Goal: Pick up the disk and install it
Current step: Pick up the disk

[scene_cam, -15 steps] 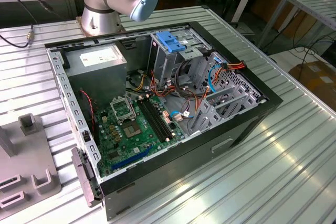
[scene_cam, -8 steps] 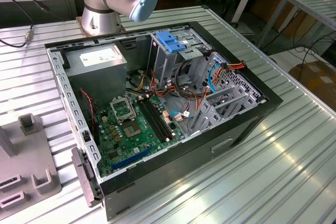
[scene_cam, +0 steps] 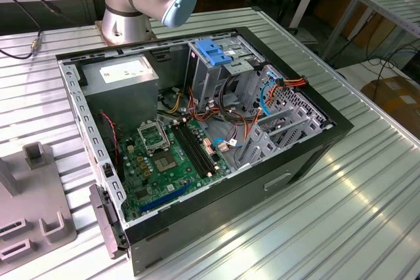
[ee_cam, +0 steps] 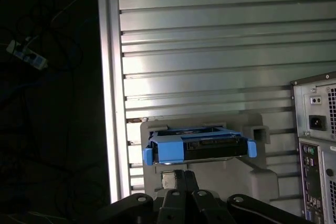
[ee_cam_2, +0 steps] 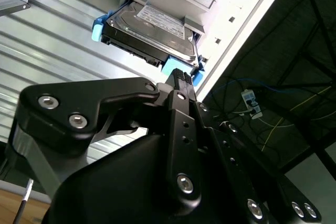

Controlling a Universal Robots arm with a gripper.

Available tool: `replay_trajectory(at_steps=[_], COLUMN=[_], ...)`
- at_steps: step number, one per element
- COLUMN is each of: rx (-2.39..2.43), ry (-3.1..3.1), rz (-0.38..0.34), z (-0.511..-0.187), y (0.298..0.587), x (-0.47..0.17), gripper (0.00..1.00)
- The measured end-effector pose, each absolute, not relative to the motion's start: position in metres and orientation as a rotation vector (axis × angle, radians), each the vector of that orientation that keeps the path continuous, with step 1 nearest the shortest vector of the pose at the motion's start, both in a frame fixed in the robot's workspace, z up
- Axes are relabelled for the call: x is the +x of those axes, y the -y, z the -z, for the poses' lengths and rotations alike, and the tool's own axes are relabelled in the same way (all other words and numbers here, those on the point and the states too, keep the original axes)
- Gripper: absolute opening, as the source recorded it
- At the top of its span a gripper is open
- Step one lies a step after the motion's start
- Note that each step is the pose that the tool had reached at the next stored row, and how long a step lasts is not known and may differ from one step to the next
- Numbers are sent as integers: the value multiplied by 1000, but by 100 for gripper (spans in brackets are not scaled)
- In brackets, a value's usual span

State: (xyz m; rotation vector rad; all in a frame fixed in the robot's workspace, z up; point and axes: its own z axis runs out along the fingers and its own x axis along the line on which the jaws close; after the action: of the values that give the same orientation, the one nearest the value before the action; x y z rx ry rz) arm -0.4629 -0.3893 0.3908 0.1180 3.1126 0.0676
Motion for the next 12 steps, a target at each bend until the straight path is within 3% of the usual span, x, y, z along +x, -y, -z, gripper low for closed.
replay_trajectory(at_steps=[12], rx=[67], ry=[-3115], rz=[-68], z=[-391], y=[389], x=[-463], gripper=[10])
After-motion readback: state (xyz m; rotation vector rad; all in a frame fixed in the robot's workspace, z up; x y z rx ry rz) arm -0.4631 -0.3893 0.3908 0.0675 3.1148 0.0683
